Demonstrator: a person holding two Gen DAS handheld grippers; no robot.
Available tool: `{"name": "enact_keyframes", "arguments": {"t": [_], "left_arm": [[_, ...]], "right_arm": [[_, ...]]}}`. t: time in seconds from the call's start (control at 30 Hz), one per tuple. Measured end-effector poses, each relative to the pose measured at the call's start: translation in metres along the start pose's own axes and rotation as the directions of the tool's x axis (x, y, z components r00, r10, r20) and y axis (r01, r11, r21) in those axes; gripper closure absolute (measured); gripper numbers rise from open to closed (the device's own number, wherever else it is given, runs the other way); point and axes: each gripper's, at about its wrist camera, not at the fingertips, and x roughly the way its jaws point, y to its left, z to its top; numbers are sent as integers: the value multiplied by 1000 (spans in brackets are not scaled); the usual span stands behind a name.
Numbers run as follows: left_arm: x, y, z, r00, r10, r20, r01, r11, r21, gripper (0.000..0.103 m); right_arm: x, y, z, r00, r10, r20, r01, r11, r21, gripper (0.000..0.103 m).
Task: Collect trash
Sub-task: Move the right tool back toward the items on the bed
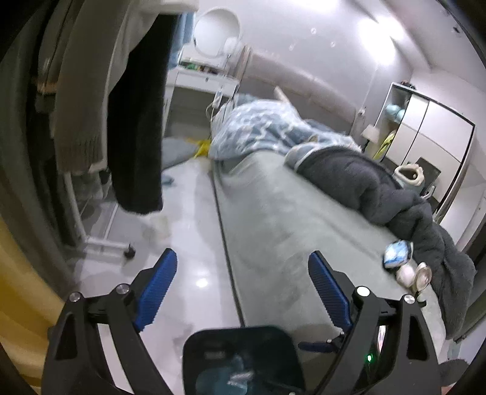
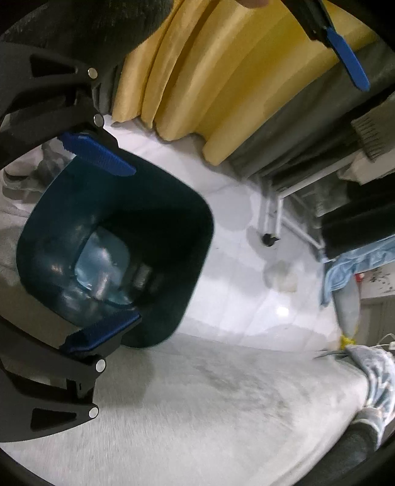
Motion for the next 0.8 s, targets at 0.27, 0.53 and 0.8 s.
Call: {"name": "enact_keyframes", "arguments": {"t": [0.27,0.53,0.8], "left_arm": [[-3,-40,8,996,-52,67,50,998,36,12],[-3,-70,9,989,-94,111,89,995,54,11],[5,-109,4,985,-139,100,129,986,105,11]], "right_arm": [[-40,-11,-4,989,-55,135,63,996,-56,6],[-81,-35,-16,959,-100,265,110,994,-22,5],[-113,-65,-35,926,-152,344,146,988,42,4]]}}
